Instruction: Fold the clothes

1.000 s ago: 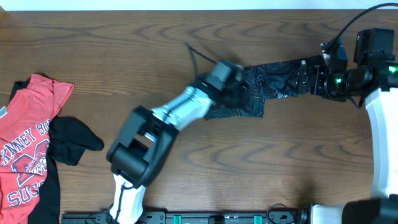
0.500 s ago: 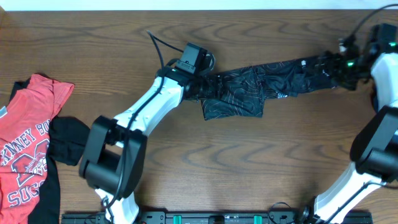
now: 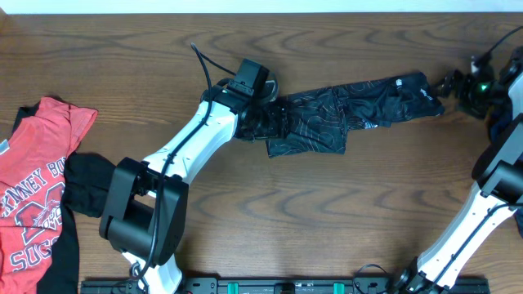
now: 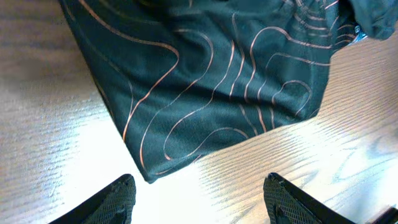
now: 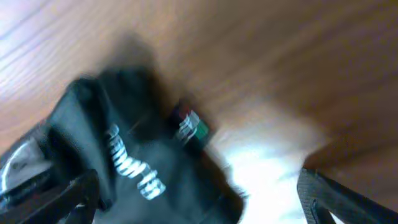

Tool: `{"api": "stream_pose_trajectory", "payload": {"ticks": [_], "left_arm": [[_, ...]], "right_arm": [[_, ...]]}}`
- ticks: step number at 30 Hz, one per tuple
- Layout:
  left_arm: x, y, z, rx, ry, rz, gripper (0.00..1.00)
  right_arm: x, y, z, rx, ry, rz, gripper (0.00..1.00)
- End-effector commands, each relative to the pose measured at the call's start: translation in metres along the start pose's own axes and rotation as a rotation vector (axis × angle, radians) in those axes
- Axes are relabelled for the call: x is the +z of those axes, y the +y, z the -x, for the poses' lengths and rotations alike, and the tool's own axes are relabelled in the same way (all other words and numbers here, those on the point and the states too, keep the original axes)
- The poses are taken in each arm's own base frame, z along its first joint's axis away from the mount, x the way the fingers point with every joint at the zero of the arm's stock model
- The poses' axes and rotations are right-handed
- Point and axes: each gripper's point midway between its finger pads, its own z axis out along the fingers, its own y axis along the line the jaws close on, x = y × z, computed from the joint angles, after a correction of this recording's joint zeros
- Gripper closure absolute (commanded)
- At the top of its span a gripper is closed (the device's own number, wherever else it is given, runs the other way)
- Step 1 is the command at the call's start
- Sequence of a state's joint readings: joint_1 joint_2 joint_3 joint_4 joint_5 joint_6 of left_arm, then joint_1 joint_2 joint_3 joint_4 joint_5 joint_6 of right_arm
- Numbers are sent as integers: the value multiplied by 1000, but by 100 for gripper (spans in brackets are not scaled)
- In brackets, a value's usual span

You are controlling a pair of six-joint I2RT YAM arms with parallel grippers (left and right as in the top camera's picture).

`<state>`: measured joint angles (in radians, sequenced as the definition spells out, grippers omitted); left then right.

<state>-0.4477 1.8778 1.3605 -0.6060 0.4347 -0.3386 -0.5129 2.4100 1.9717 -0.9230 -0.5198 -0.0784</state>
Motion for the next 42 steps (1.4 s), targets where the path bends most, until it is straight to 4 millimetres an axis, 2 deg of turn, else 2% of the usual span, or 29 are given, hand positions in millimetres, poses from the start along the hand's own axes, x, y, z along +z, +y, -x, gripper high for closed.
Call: {"api": "stream_pose_trajectory", "payload": {"ticks": [1, 5, 10, 13, 17, 18, 25, 26, 27, 29, 37, 42], "left_arm": [[-14, -7, 7, 24, -30, -12, 32], [-22, -11, 9, 33, -51, -17, 32], [-32, -14, 12, 42, -78, -17, 32], [-35, -12, 14, 43, -94, 1, 31], [-35, -12, 15, 39, -95, 1, 30], [-35, -12, 15, 36, -95, 1, 26], [-36, -13, 15, 15, -96, -2, 25], [-36, -13, 15, 15, -97, -2, 25], [-36, -13, 15, 15, -98, -2, 25], [-36, -13, 15, 16, -98, -3, 25], [-36, -12, 13, 13, -92, 0, 26], [-36, -12, 14, 14, -94, 0, 26]], "right_arm": [[25, -16, -5, -20, 30, 26, 1], [48, -14, -18, -20, 72, 103, 1], [79, 0, -47, 4, 169, 217, 1], [90, 7, -66, -3, 238, 231, 1], [94, 20, -85, -87, 304, 258, 1], [94, 24, -89, -104, 321, 265, 1], [96, 41, -106, -108, 395, 278, 1], [96, 42, -107, -108, 398, 278, 10], [96, 42, -107, -107, 399, 278, 34], [96, 40, -107, -104, 399, 275, 99], [91, 29, -102, -75, 379, 269, 99], [76, 18, -88, -31, 347, 258, 99]]}}
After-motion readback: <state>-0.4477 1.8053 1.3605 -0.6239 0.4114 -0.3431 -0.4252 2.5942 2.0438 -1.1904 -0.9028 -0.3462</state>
